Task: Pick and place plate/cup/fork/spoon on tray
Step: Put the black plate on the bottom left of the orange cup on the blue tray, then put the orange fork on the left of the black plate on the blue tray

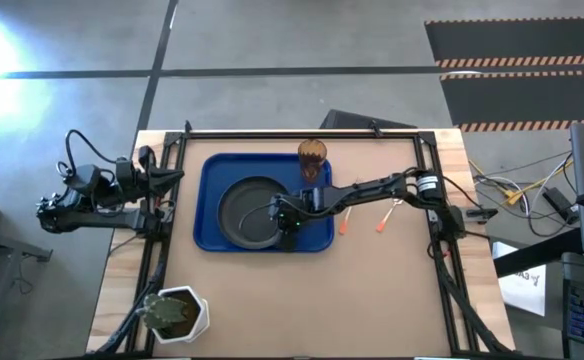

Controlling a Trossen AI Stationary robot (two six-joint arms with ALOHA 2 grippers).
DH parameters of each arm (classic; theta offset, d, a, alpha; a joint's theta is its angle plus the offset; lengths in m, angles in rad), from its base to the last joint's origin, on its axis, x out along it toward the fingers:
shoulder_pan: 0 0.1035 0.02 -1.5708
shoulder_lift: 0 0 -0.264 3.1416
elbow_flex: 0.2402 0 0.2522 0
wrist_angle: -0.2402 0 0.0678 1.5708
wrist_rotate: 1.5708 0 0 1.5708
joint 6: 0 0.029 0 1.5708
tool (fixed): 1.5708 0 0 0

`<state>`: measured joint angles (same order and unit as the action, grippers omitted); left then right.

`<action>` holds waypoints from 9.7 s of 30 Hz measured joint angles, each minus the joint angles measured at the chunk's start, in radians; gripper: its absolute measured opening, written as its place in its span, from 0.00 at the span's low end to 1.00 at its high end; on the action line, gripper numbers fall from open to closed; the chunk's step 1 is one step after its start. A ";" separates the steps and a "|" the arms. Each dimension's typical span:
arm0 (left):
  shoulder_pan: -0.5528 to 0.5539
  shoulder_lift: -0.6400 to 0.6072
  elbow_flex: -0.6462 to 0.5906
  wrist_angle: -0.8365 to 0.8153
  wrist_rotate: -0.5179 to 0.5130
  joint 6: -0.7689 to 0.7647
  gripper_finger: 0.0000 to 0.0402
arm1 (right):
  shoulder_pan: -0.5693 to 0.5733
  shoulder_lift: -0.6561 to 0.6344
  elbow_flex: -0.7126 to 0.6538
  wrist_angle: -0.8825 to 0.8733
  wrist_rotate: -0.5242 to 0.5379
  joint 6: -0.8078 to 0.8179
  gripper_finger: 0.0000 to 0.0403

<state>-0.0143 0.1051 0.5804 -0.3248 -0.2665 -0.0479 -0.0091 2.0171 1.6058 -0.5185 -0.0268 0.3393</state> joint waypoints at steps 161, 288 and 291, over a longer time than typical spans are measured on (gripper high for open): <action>0.000 0.000 -0.011 0.003 0.000 0.001 0.00 | 0.065 -0.367 -0.149 0.035 0.408 0.512 0.02; 0.000 -0.003 0.050 -0.005 0.000 0.213 0.00 | 0.055 0.455 0.516 0.342 0.464 0.944 0.03; 0.000 -0.003 0.050 0.002 0.000 0.213 0.00 | 0.050 0.455 0.501 0.345 0.464 0.955 0.03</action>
<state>-0.0143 0.1017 0.6300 -0.3227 -0.2665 0.1654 0.0407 2.4725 2.1070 -0.1731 0.4370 1.2948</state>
